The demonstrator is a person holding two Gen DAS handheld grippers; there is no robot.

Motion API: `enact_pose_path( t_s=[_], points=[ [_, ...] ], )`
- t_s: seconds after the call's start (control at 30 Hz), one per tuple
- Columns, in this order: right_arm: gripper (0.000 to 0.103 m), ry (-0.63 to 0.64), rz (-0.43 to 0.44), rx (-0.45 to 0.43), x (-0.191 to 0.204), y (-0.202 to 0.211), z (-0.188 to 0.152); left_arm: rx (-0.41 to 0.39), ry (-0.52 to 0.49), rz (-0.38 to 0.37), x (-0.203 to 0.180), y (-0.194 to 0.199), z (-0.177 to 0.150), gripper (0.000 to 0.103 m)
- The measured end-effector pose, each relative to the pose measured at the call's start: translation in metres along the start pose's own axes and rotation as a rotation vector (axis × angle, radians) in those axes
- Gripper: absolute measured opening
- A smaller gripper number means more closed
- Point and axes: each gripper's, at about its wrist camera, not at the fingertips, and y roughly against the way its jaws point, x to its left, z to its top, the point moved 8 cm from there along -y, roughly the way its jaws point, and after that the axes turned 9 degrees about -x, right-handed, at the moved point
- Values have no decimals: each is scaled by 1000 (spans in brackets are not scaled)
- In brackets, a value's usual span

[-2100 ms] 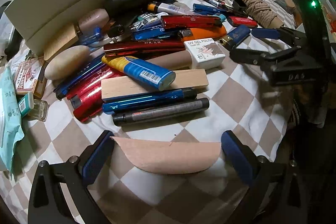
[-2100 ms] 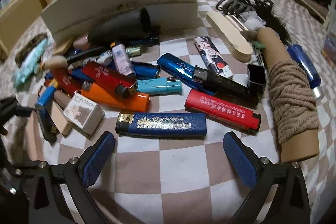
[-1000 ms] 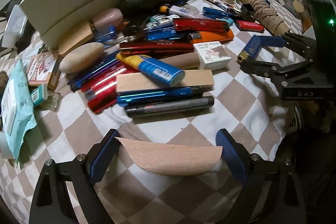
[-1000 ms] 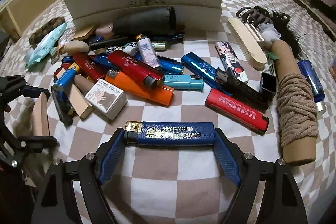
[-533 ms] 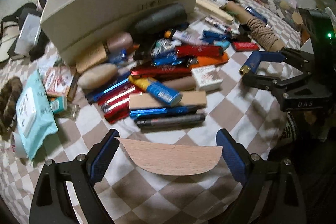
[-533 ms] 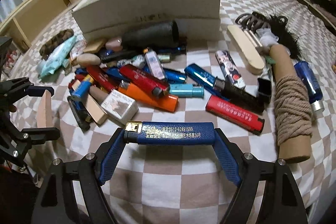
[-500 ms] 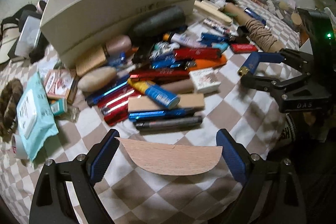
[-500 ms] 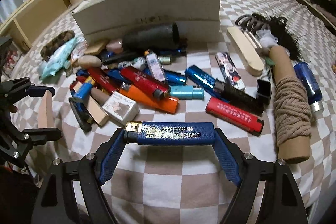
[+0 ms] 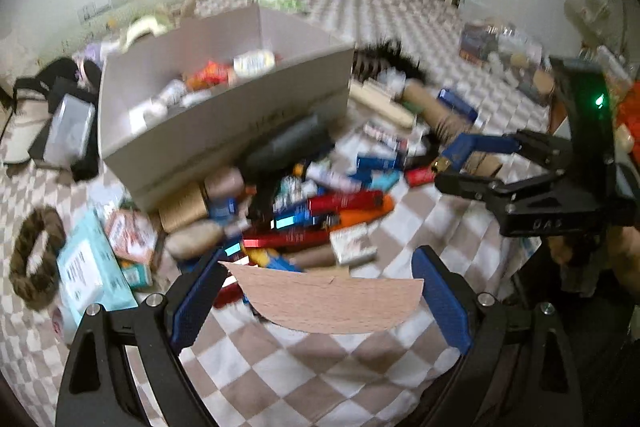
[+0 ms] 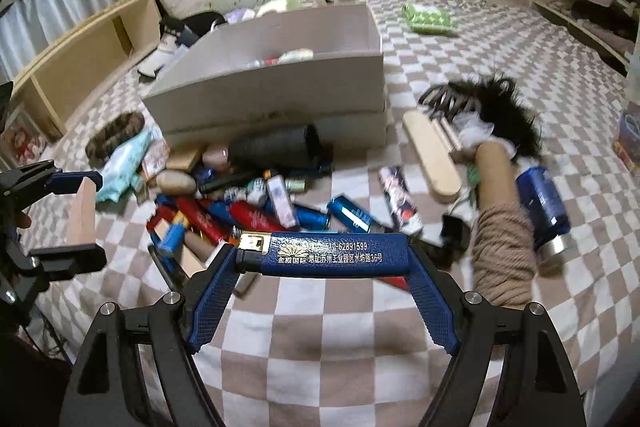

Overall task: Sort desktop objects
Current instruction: 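Lift the beige piece and blue lighter and carry both over the white box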

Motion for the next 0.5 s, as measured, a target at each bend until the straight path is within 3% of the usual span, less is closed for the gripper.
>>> enact_pose_path(
  t_s=[0.3, 0.5],
  points=[
    [83, 32, 25, -126, 3, 40, 63, -223, 16, -34, -2, 54, 64, 94],
    [83, 79, 49, -185, 7, 60, 108, -315, 32, -40, 1, 75, 94, 94]
  ],
)
